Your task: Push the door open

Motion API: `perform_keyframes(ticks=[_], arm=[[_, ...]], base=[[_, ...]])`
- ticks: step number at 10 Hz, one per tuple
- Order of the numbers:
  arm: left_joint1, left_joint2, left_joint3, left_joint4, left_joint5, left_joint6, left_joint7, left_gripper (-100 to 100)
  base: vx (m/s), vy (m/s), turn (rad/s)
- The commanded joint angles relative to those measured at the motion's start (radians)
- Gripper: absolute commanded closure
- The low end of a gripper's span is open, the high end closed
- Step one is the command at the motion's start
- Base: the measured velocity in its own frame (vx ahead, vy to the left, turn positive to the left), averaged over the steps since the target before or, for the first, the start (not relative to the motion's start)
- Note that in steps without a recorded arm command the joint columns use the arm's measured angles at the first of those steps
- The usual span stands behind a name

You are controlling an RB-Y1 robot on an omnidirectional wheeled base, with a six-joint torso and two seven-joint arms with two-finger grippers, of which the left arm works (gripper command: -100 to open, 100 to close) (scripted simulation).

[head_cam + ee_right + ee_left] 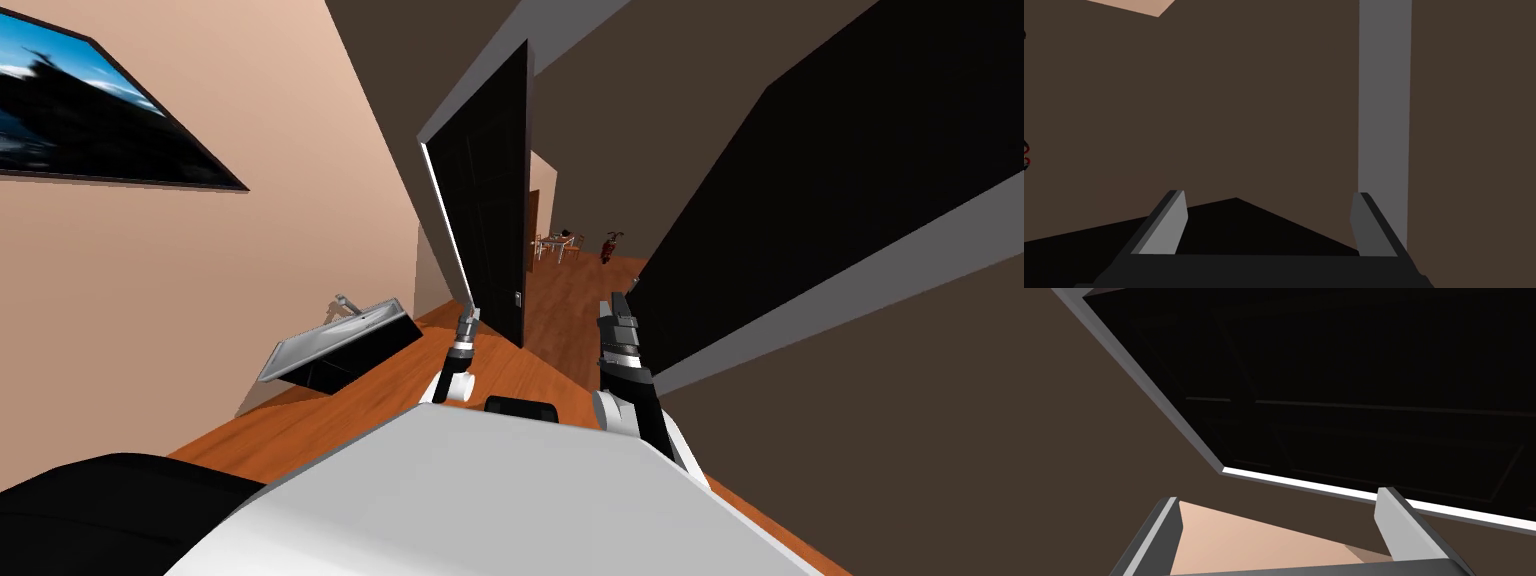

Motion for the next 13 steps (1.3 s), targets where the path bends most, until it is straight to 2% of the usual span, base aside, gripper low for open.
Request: perform_keyframes(ticks=[1,4,5,8,9,10,11,13], arm=[[-0.020,0.008,-0.005,0.050,0.001,-0.005,0.007,-100],[-0.042,0.014,-0.025,0.139,-0.001,-0.020,0.016,-100],[-0.042,0.014,-0.025,0.145,-0.001,-0.020,0.016,-100],[-0.064,0.019,-0.045,0.238,-0.003,-0.035,0.025,-100],[-0.064,0.019,-0.045,0.238,-0.003,-0.035,0.025,-100],[-0.072,0.020,-0.052,0.269,-0.004,-0.040,0.027,-100],[-0.072,0.020,-0.052,0.269,-0.004,-0.040,0.027,-100],[-0.086,0.021,-0.065,0.330,-0.006,-0.050,0.033,-100]], base=[[0.097,0.043,-0.087],[0.090,0.040,-0.080],[0.055,0.038,-0.041],[0.069,0.048,-0.086],[0.061,0.045,-0.018],[0.063,0.033,-0.054],[0.047,0.022,-0.027],[0.059,0.036,-0.070]])
